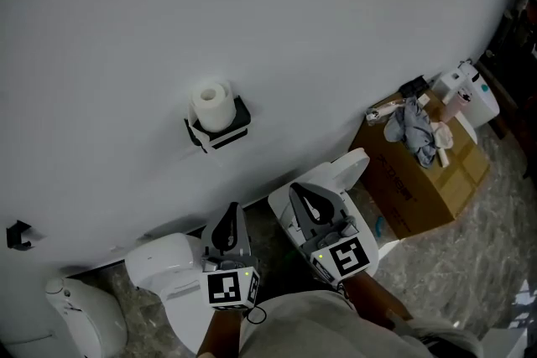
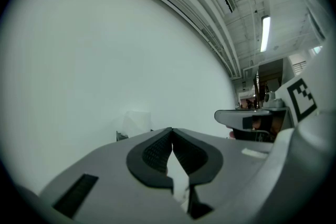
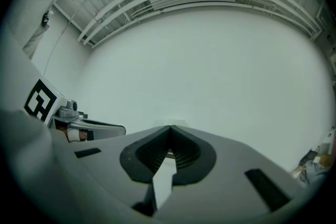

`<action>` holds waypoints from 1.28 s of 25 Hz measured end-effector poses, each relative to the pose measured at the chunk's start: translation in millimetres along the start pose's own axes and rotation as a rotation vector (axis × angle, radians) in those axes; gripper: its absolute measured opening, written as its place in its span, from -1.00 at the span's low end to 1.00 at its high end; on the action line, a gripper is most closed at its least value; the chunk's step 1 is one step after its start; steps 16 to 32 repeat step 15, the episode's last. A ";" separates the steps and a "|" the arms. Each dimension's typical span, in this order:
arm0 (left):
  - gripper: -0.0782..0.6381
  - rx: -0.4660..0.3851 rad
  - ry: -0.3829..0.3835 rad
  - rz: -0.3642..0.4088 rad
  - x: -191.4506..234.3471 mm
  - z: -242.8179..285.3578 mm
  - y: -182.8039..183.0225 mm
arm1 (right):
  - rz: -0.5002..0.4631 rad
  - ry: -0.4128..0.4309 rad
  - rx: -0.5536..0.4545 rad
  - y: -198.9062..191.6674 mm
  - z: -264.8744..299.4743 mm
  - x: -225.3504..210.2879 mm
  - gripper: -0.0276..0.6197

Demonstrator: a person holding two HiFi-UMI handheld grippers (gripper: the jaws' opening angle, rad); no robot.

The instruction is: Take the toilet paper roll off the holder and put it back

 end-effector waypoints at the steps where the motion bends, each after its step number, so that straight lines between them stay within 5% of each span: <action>1: -0.75 0.001 0.002 0.000 -0.9 -0.4 0.3 | -0.001 0.002 -0.004 0.3 -0.8 -0.1 -0.90; 32: -0.75 0.015 0.011 -0.005 -3.7 -9.0 -3.1 | 0.002 0.029 -0.004 -2.4 -3.8 7.7 -0.90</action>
Point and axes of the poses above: the fingertips, and each gripper's own axes: z forward along the fingers, x to its left, y out of its top, the point moved 7 cm from there along -z, backward along the fingers, and after that the axes turned 9 degrees about z, right-handed, at the moved point
